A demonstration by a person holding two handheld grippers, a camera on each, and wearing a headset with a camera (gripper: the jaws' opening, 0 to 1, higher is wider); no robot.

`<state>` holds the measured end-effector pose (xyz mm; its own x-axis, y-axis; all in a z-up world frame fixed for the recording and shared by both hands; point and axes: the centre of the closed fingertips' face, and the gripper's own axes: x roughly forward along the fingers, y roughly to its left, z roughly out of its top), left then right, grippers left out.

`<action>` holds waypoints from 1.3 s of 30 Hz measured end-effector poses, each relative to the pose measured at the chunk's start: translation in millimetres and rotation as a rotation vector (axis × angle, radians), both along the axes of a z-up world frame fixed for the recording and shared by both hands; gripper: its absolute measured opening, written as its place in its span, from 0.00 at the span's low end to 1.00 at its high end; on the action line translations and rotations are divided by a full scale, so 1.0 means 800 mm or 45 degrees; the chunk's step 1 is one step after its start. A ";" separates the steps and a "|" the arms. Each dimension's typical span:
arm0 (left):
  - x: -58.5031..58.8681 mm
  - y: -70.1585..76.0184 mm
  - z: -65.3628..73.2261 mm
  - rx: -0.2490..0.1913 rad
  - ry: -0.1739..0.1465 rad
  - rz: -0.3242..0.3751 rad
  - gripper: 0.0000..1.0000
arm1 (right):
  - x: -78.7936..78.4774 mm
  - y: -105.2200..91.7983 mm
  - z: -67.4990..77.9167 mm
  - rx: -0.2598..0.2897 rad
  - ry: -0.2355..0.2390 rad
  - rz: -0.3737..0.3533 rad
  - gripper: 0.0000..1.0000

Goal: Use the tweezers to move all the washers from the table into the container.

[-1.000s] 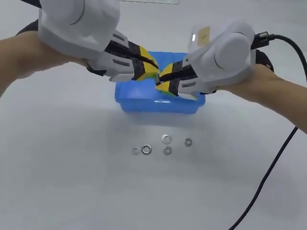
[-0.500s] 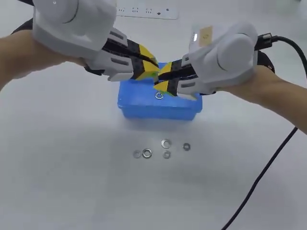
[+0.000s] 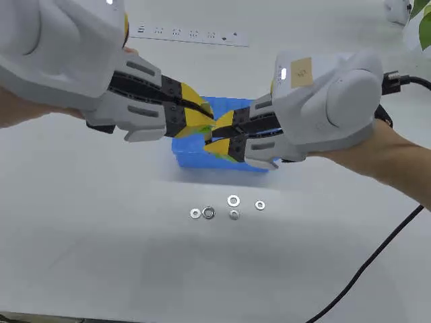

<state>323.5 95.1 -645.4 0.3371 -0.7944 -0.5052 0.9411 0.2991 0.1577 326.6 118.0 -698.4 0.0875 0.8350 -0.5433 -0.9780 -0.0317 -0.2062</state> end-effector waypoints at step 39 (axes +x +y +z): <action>-0.051 0.016 -0.085 -0.073 0.236 0.124 0.07 | -0.057 0.012 -0.093 -0.123 0.119 0.031 0.11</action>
